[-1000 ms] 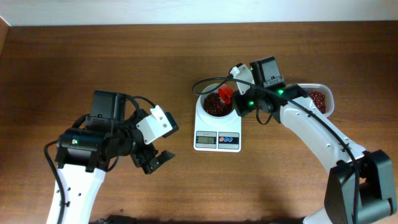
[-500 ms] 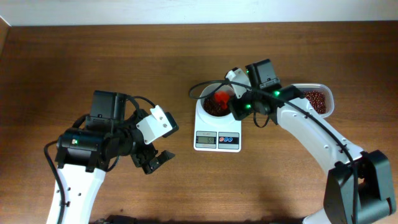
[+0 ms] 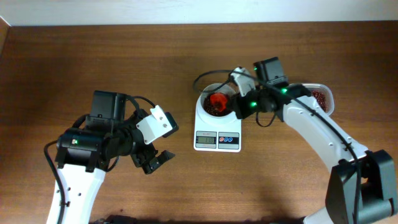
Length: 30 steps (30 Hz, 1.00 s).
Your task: Scoop and weigh 50g on scale
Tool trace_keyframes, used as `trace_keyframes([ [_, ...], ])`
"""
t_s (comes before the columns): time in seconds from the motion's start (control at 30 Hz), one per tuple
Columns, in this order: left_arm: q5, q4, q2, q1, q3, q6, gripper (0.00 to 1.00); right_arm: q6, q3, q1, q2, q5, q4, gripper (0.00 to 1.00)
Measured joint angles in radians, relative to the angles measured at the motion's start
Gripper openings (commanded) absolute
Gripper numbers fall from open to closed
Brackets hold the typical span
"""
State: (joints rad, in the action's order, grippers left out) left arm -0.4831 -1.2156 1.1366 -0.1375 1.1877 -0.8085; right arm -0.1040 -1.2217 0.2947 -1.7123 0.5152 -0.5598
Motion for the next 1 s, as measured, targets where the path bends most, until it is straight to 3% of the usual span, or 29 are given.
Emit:
trace_keyframes([
  [1.0,0.000,0.000,0.000,0.000,0.000,0.000,0.99,0.010,0.000,-0.054,0.032,0.062,0.015,0.04],
])
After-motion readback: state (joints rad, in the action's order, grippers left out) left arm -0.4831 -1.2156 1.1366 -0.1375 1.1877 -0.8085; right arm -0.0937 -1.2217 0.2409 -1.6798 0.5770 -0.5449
